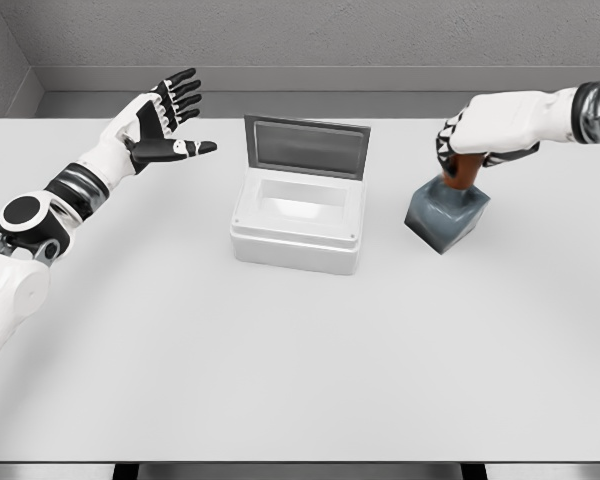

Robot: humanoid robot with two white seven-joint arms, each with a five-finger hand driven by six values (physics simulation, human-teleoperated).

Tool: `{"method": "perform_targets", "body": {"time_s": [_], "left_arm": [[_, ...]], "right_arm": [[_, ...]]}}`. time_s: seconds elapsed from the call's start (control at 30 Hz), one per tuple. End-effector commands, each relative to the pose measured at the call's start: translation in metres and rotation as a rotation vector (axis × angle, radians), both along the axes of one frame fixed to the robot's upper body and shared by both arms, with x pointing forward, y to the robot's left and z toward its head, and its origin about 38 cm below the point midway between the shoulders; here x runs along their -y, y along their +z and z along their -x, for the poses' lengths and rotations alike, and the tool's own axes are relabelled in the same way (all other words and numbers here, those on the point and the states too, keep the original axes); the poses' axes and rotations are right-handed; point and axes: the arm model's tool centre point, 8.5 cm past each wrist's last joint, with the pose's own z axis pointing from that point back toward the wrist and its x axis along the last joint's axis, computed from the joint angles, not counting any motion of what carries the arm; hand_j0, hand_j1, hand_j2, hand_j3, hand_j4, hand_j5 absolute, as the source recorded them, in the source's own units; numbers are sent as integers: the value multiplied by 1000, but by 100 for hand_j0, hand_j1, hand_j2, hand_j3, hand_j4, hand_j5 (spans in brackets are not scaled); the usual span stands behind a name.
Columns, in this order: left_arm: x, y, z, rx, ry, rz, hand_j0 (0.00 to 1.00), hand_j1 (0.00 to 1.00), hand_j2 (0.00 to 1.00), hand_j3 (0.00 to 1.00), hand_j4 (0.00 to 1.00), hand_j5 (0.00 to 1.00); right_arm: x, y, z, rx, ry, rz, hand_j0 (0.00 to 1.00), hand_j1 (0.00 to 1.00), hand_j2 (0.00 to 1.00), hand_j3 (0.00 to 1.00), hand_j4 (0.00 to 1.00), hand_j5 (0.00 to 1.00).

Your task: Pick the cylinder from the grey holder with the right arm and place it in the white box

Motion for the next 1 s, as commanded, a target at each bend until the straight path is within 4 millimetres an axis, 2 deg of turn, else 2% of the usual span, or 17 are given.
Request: {"method": "perform_targets", "body": {"time_s": [0.0, 0.2, 0.4, 0.57, 0.7, 0.77, 0.83, 0.93, 0.97], "left_arm": [[0, 0, 0, 1, 0, 2, 100, 100, 100, 100, 100, 100], [0, 0, 0, 0, 1, 2, 100, 100, 100, 100, 100, 100], [0, 1, 0, 2, 1, 5, 100, 100, 100, 100, 100, 100], [0, 1, 0, 3, 0, 5, 100, 100, 100, 100, 100, 100], [0, 2, 0, 5, -1, 5, 100, 100, 100, 100, 100, 100], [0, 2, 0, 5, -1, 5, 100, 100, 100, 100, 100, 100], [0, 2, 0, 5, -1, 5, 100, 100, 100, 100, 100, 100], [0, 3, -1, 7, 0, 5, 100, 100, 100, 100, 100, 100], [0, 3, -1, 7, -1, 5, 100, 100, 100, 100, 100, 100]], "right_arm": [[-3, 7, 11, 15, 30, 3, 47, 47, 47, 47, 47, 47], [-22, 12, 26, 32, 109, 5, 47, 47, 47, 47, 47, 47], [-31, 11, 26, 31, 129, -3, 47, 47, 47, 47, 47, 47], [-59, 7, 25, 26, 186, -26, 47, 47, 47, 47, 47, 47], [-74, 6, 25, 25, 217, -39, 47, 47, 47, 47, 47, 47], [-76, 6, 25, 25, 220, -41, 47, 47, 47, 47, 47, 47], [-88, 3, 24, 21, 242, -49, 47, 47, 47, 47, 47, 47], [-91, 6, 24, 25, 248, -48, 47, 47, 47, 47, 47, 47], [-100, 6, 23, 27, 265, -57, 47, 47, 47, 47, 47, 47]]}}
